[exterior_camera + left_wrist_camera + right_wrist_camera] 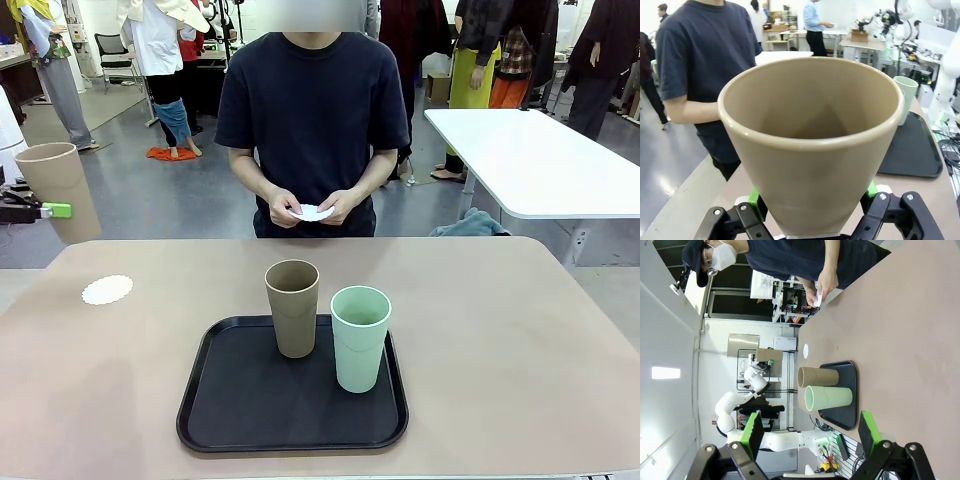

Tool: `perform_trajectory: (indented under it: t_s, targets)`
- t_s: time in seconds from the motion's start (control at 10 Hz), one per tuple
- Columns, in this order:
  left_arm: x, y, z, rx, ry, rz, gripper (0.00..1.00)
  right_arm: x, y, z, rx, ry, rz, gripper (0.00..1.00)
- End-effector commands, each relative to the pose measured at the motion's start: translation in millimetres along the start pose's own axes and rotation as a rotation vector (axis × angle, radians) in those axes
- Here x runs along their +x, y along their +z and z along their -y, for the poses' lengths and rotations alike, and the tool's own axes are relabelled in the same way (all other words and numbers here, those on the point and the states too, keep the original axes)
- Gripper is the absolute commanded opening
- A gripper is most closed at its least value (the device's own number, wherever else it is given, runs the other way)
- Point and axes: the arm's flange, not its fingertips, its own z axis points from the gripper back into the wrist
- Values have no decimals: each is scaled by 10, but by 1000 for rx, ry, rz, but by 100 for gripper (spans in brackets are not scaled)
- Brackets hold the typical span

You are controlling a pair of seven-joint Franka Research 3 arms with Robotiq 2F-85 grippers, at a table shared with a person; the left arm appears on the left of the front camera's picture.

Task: Place coasters on the table and set cups on them.
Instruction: Pick up one Reusable plastic cup and place it on a coaster set by the human.

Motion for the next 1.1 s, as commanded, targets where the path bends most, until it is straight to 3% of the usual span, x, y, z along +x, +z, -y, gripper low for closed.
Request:
perform_trajectory:
  t_s: [0.0, 0.1, 0.5, 1.0]
  targets:
    - [-196, 16, -125, -158, -72, -34, 85, 6, -1, 0, 13, 4, -2, 100]
    - [-304, -64, -123, -200, -98, -67, 85, 6, -1, 0, 13, 4, -2, 100]
    - [-708, -282, -269, -179, -117, -170, 85, 6, -1, 0, 13, 4, -2, 100]
    - [-898, -352, -454, -146, -143, -118, 85, 6, -1, 0, 13, 4, -2, 100]
